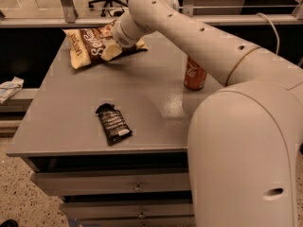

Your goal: Pick brown chip bag

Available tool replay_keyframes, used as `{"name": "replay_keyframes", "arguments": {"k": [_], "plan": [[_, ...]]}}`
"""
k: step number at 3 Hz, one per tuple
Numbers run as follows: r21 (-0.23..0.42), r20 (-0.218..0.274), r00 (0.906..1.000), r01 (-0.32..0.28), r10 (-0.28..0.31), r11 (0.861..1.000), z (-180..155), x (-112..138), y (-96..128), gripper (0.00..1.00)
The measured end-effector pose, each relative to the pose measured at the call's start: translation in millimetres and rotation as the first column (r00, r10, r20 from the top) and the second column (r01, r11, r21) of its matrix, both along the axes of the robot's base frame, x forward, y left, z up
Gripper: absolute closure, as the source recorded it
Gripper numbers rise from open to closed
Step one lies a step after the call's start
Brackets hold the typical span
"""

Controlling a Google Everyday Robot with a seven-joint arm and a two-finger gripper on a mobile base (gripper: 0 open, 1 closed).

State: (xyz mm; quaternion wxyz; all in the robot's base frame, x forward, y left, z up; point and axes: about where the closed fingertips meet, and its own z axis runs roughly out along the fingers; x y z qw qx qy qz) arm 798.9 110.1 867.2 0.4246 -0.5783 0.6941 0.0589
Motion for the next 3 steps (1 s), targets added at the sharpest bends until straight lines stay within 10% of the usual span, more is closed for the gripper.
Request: {"name": "replay_keyframes", "arguments": {"k": [3], "plan": [[0.093, 0.124, 0.9923, -0.010, -0.001, 0.996, 64, -13, -9, 1.00]]}}
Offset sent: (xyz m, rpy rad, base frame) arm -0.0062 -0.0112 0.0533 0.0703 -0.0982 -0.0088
